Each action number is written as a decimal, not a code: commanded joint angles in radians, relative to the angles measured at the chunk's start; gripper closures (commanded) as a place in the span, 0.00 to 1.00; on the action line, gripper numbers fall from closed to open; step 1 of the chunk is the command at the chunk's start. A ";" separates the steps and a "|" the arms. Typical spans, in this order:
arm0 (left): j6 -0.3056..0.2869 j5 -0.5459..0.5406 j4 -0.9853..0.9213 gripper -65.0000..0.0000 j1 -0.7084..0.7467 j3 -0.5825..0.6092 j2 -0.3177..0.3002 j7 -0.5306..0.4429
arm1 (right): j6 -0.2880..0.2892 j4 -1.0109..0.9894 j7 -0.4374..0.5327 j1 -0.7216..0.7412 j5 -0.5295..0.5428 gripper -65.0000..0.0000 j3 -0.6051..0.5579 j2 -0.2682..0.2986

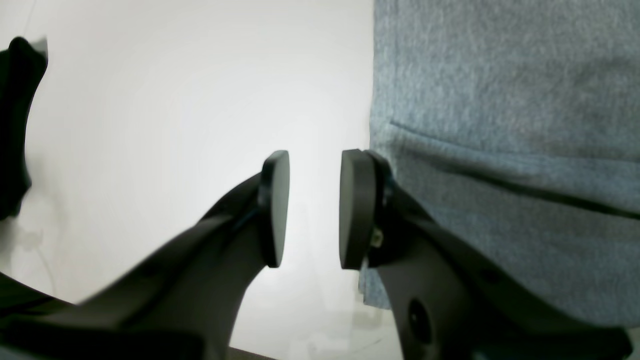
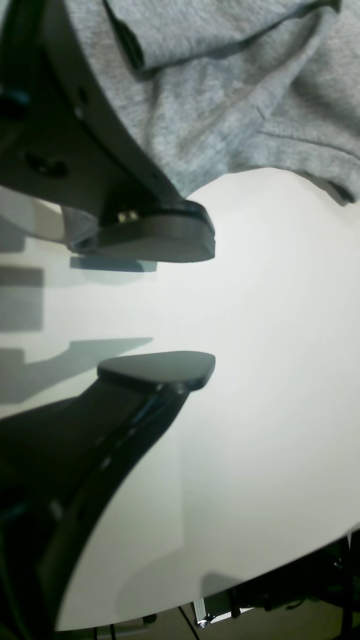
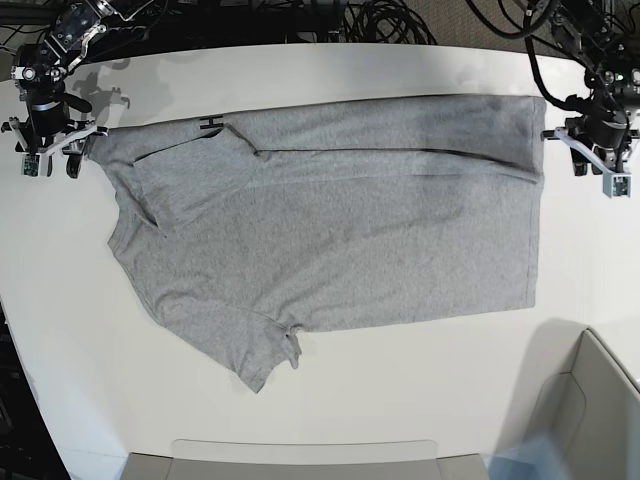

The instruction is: Fold the T-shirt properly

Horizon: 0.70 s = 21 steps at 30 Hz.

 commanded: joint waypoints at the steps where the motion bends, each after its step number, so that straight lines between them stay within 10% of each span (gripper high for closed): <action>1: 0.004 -0.002 0.019 0.75 -0.004 -0.009 -0.014 -0.018 | 0.015 0.027 0.027 0.005 0.014 0.55 0.000 0.014; 21: 0.004 -0.003 0.060 0.75 -0.007 -0.010 -0.014 -0.018 | 0.015 0.025 0.027 0.005 0.014 0.55 -0.003 0.014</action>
